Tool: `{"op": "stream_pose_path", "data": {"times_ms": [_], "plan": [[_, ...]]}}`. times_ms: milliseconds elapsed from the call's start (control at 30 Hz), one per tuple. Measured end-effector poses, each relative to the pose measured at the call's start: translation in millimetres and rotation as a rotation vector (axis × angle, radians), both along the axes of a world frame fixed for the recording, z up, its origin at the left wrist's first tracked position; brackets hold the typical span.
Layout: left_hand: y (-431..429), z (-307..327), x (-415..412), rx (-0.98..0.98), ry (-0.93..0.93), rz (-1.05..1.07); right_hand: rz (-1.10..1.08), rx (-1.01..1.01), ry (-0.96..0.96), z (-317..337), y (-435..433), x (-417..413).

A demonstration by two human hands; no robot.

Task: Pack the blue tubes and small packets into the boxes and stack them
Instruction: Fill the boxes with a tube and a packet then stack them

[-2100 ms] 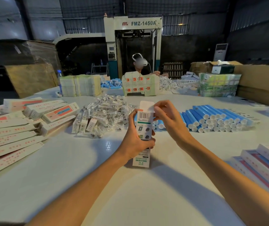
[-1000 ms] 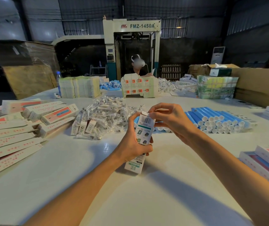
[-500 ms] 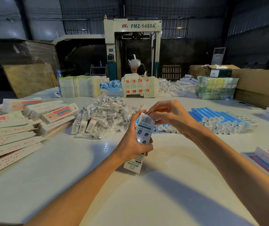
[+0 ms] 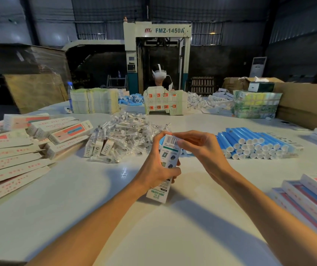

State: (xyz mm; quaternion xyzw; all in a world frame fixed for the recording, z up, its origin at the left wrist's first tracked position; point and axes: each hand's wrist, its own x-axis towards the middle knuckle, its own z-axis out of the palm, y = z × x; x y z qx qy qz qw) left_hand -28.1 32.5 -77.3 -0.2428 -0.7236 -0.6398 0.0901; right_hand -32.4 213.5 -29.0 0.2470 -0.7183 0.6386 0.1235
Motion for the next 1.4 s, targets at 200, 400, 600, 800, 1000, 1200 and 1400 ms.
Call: {"op": "stream_pose_path", "data": {"times_ms": [200,400,600,800,1000,1200,1400], "plan": [[-1,-1,-1,0.0,-0.002,0.01,-0.021,-0.032,0.033,-4,-6,3],[3,-4,-3,0.028,0.005,0.089,0.069,-0.142,-0.056,-28,-17,1],[8,-7,-1,0.081,0.069,0.172,0.102,-0.183,-0.179,-46,-28,7],[9,-14,-2,0.061,-0.01,0.264,0.165,-0.203,-0.501,-57,-49,29],[4,-21,-4,-0.082,0.077,0.241,0.106,-0.175,-0.551,-49,-40,36],[16,-25,2,-0.214,-0.018,0.052,-0.009,0.235,-0.196,-23,0,51],[18,-25,10,-0.461,0.092,-0.057,-0.578,0.781,0.085,23,92,83]]}}
